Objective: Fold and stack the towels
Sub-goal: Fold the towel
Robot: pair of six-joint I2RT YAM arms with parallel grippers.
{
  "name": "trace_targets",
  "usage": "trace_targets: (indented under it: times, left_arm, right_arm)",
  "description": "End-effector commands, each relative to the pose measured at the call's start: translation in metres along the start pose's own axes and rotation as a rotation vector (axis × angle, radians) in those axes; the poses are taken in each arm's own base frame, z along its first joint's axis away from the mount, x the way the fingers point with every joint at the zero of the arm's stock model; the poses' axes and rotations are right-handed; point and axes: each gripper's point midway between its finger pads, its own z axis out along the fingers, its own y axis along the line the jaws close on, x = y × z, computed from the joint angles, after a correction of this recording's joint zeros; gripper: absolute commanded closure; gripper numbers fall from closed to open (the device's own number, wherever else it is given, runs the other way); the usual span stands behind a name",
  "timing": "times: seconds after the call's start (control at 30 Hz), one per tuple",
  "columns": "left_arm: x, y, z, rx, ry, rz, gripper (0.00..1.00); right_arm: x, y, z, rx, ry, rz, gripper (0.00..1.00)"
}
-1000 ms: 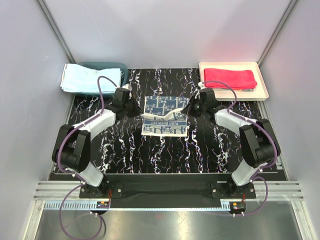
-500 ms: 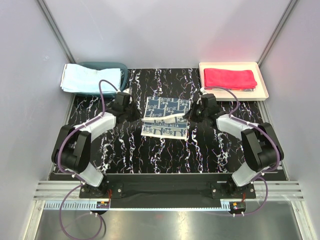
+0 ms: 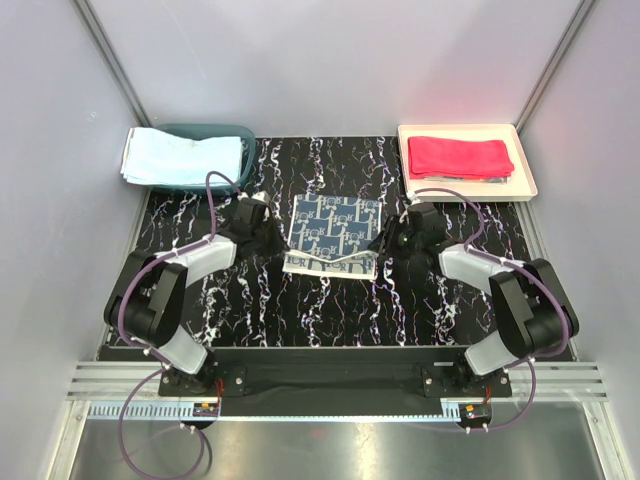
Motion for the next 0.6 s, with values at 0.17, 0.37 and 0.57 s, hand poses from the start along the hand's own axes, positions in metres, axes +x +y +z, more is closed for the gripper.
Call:
trace_targets:
  times: [0.17,0.37,0.57]
  left_arm:
    - [-0.004,-0.001,0.002,0.015,-0.038,0.021,1.0]
    - [-0.004,-0.001,0.0,0.013,-0.038,0.029,1.0]
    - [-0.004,0.0,-0.002,0.013,-0.041,0.029,1.0]
  right_arm:
    - [-0.024,0.02,-0.013,-0.015,-0.064,-0.007,0.56]
    - [-0.007,0.007,-0.015,0.042,-0.019,0.017,0.56]
    - [0.026,-0.003,-0.007,0.096,0.06,0.031,0.56]
